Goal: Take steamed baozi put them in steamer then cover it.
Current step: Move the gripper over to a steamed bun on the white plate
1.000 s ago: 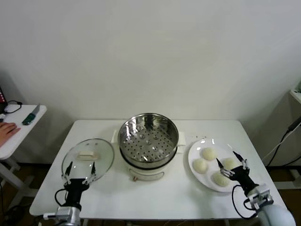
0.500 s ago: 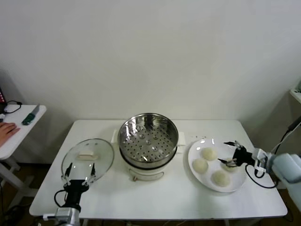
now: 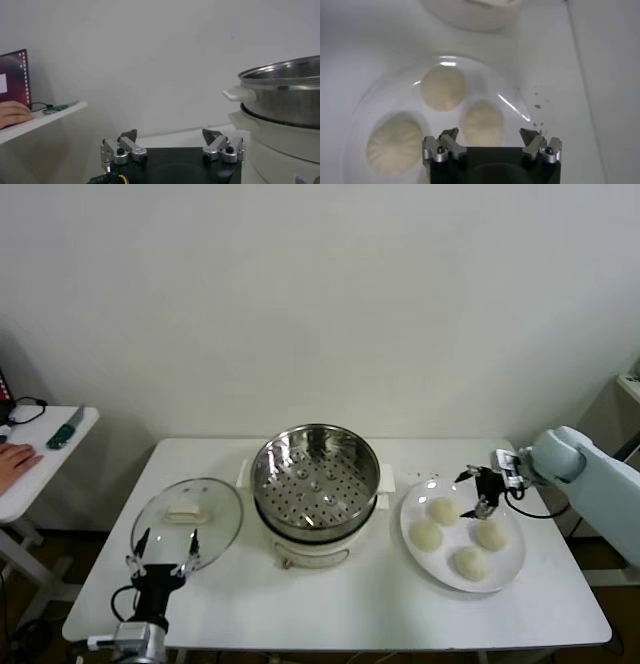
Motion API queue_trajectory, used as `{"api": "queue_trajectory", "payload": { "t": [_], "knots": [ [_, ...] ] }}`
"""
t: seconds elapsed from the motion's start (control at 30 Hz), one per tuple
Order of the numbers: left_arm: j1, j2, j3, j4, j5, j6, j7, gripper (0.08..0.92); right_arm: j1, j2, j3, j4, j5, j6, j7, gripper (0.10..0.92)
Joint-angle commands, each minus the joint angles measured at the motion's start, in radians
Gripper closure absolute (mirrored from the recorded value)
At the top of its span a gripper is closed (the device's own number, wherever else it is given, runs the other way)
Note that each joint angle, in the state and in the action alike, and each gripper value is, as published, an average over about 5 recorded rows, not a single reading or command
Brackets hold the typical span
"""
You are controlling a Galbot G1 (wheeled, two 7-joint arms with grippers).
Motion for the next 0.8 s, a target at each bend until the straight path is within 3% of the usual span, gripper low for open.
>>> {"api": "queue_trajectory", "payload": {
  "t": [0.03,0.8],
  "knots": [
    [0.0,0.003,-0.001,-0.002,-0.001,0.004,-0.001,0.177,0.245,0.093,-0.3,-0.156,0.021,-0.002,-0.061,0.203],
    [-0.002,0.013,-0.015,0.002,-0.002,0.009,-0.008,0.177,0.134,0.237,-0.254,-0.265,0.003,0.002,-0.034,0.203]
  ]
}}
